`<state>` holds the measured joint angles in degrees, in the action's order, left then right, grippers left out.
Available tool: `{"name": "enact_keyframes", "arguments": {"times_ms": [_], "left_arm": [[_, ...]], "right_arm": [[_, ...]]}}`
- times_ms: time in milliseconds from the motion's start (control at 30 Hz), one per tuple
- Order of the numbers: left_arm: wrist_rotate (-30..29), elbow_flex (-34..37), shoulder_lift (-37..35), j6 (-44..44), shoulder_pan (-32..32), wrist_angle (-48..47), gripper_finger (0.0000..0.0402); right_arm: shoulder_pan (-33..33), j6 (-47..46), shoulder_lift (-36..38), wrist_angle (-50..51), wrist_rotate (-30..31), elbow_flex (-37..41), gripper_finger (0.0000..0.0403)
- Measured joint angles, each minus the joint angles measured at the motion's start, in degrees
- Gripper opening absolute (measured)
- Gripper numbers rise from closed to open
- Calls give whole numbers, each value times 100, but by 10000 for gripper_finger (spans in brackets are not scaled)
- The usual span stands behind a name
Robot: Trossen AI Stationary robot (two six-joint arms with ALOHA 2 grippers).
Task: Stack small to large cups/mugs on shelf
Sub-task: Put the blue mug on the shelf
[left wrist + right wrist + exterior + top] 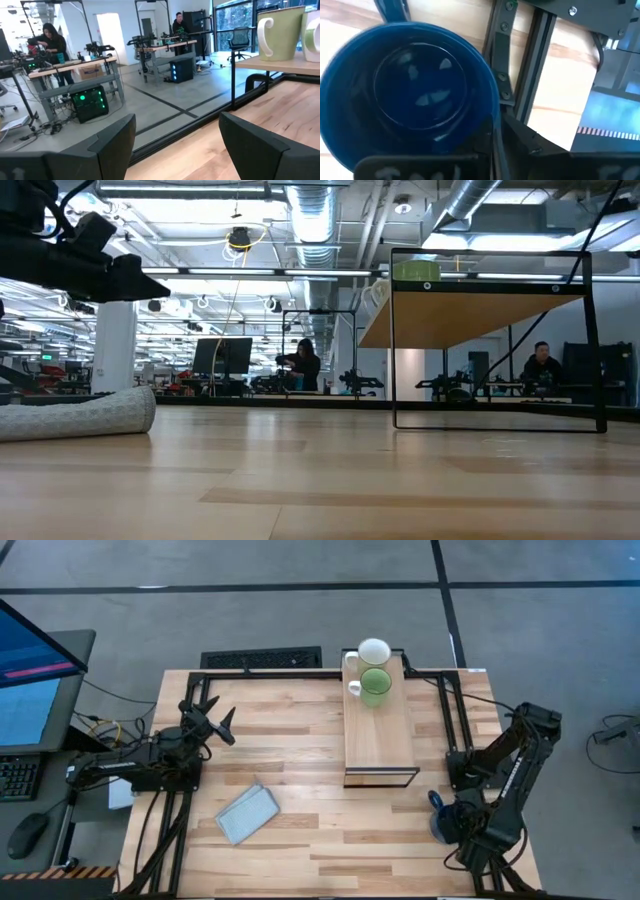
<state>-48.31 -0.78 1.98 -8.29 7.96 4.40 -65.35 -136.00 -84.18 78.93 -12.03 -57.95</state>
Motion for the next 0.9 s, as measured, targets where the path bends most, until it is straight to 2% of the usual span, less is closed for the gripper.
{"name": "enact_keyframes", "arguments": {"times_ms": [533, 767, 900], "left_arm": [[0, 0, 0, 358, -2, 11, 277], [0, 0, 0, 354, -2, 16, 277], [0, -2, 0, 353, -2, 20, 277]], "right_arm": [[-14, 309, 79, -238, 55, -2, 60], [59, 765, 79, -345, 885, -2, 60], [165, 1080, 79, -497, 960, -2, 60]]}}
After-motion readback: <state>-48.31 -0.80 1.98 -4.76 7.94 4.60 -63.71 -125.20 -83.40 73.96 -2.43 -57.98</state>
